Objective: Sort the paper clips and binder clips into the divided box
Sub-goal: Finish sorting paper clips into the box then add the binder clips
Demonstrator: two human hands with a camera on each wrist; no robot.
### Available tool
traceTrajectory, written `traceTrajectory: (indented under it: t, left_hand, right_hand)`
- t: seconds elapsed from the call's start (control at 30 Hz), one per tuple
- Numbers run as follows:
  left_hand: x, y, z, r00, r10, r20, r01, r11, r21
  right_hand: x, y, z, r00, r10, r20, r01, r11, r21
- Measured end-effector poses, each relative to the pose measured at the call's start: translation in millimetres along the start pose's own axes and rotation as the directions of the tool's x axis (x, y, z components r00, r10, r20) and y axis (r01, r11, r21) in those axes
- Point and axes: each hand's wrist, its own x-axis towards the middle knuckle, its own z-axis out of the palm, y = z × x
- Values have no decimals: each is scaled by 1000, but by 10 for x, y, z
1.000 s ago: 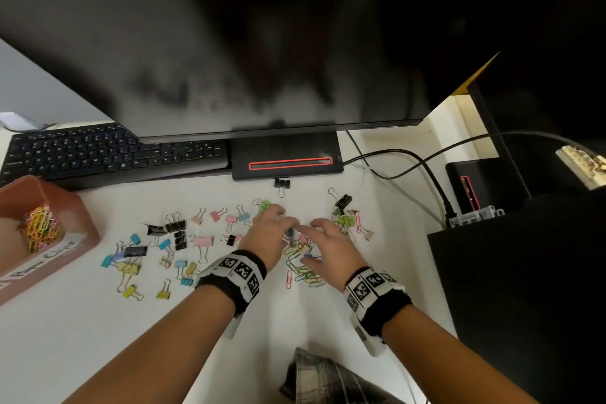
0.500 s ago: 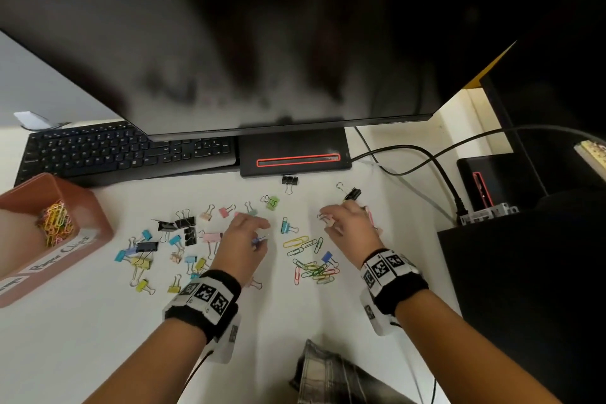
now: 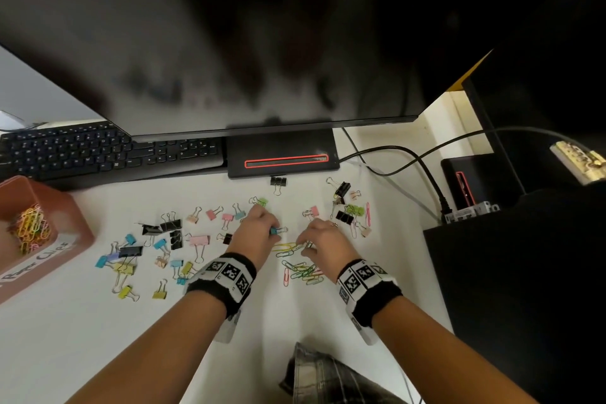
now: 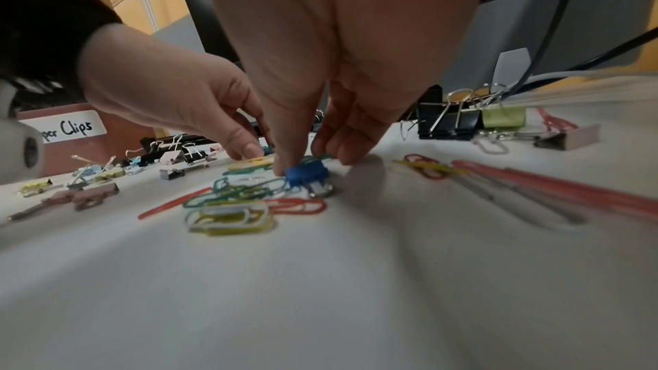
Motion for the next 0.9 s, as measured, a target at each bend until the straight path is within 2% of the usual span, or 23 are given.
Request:
traceTrajectory:
  t: [0.1,0.17,0.27,0.37,0.47,0.53,0.63,0.73,0.83,0.9]
  left_hand:
    - [-30,34,-10,994,43,-102,-50,997,-63]
    - [-64,55,-15,989,15,-144,-32,993,-113]
    - [-126,45,12,992,-77,-103,57,982,-180]
    - [-167,15,44,986,-144,-80,130,978,-163]
    - [-130,19,78,984,-154,-85,143,982,-122]
    - [-69,39,81,987,-137,-89,129,988,-87]
    - [23,58,48,991,-97,-88,94,995,-35]
    - [69,38,19,994,-70,-81,72,997,18]
    - [76,20,14,996,-41,-83,46,997,55]
    - [73,33,10,996,-40,-79,46,996,81]
  right_hand:
    - [-16,21,-12,999,42,-4,-42,999,29]
    - [-26,24,-20,999,54,6,-55,997,54]
    - [-32,50,-39,998,56,12,-57,994,90]
    - [-54,96,-67,999,45,-8,-44,996,83]
    - [-115,150,-115,1000,20,-15,-20,999,44]
    - [-182,208,-159,998,25,-49,-21,996,91]
    - [-316,344,-256,977,108,-182,-71,978,197]
    - [-437,495,-355,933,239,-270,-175,955,239]
    - [-457,588,-374,890,347,-296,-278,927,250]
    - [-405,581,-359,879,375,-293,-299,914,274]
